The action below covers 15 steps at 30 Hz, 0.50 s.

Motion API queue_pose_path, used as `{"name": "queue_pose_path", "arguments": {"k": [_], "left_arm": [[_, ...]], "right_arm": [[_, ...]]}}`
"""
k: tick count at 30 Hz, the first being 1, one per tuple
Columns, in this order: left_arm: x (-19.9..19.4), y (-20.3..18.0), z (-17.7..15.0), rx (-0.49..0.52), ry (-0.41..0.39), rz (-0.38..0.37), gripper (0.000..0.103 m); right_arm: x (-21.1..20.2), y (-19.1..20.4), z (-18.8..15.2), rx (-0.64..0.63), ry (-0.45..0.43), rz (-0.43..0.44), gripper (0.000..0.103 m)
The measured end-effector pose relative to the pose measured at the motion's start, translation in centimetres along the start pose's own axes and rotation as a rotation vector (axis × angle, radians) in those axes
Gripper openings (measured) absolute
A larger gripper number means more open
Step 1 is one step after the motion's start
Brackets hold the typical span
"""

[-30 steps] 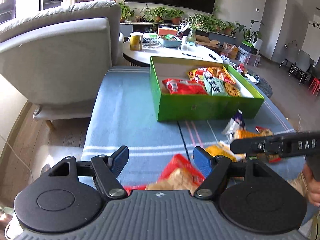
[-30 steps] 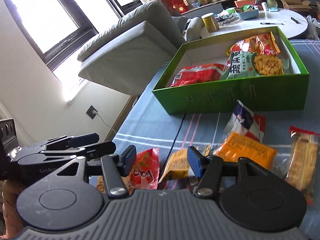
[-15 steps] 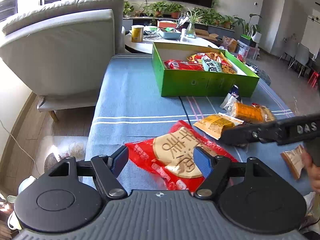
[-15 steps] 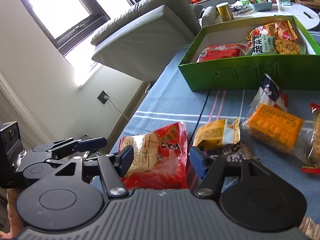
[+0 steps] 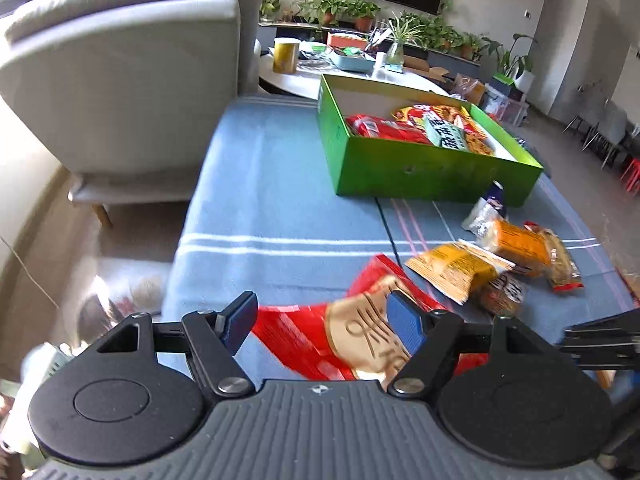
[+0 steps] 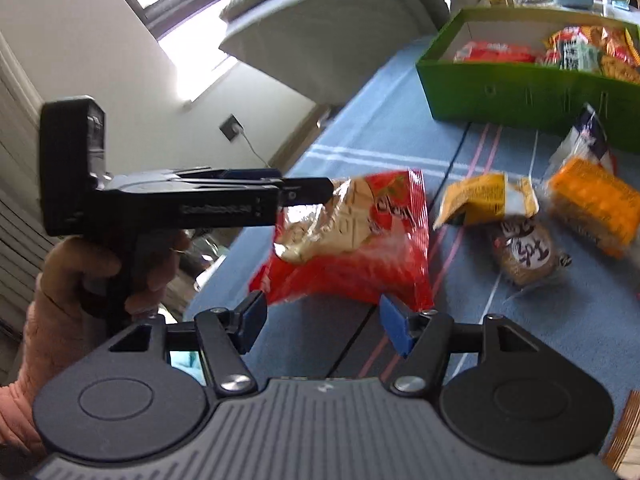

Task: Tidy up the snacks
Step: 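Close the right gripper on the red biscuit bag and lift it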

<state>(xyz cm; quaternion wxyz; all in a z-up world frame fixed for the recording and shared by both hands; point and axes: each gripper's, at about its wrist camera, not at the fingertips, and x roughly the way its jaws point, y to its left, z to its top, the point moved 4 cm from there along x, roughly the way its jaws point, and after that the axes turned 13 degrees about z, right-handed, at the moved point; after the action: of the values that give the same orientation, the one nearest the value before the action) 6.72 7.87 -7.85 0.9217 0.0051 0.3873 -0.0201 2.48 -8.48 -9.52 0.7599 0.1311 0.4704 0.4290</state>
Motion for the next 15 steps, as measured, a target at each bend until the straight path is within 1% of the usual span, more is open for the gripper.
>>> {"name": "queue_pose_path", "arguments": {"k": [3, 6, 9, 12, 15], "left_arm": [[-0.6, 0.2, -0.8, -0.008, 0.023, -0.043, 0.069], [-1.3, -0.2, -1.7, 0.04, 0.028, -0.073, 0.07], [-2.1, -1.1, -2.7, 0.089, 0.03, -0.122, 0.07], [-2.8, -1.9, -3.0, 0.13, 0.015, -0.129, 0.07], [-3.5, -1.9, -2.7, 0.124, -0.001, -0.126, 0.07]], "right_arm": [[0.8, -1.1, 0.1, 0.028, 0.013, -0.055, 0.061], [0.4, -2.5, 0.8, 0.077, -0.037, -0.095, 0.061], [-0.5, -3.7, 1.8, 0.106, -0.113, -0.147, 0.061], [-0.9, -4.4, 2.1, 0.142, -0.136, -0.125, 0.061], [-1.9, -4.6, 2.0, 0.168, -0.165, -0.128, 0.061]]}}
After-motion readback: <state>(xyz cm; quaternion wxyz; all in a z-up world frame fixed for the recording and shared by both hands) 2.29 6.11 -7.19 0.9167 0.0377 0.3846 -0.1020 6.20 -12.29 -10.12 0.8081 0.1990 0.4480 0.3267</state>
